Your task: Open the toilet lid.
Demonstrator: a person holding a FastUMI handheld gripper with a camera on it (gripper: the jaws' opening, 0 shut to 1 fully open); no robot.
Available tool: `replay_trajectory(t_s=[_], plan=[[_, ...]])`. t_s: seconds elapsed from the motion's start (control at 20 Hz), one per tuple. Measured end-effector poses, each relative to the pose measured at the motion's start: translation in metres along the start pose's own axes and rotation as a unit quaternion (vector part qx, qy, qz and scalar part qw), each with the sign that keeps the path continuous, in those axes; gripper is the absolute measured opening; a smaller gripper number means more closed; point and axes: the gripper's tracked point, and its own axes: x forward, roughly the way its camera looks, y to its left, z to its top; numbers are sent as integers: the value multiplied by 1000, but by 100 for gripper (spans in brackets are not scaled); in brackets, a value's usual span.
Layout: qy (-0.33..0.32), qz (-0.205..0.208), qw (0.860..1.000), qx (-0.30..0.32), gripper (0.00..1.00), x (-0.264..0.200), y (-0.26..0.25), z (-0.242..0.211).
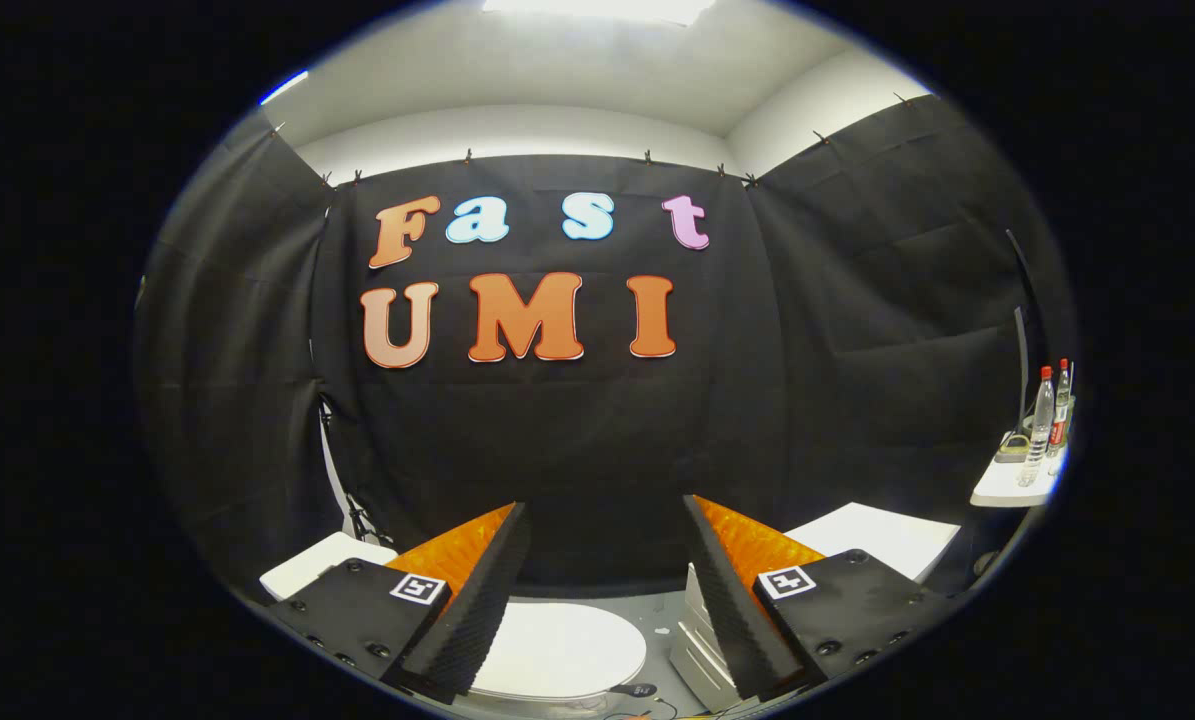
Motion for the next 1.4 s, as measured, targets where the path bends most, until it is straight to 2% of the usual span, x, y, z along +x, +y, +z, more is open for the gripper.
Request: replay_trajectory(t_s=[0.35, 0.8, 1.1, 1.4], plan=[[4, -15, 1000, 11, 98, 13, -14, -38], [68, -41, 996, 29, 98, 27, -29, -166], [111, -86, 985, 100, 98, 27, -43, -248], [178, -117, 967, 137, 98, 14, -60, -339]])
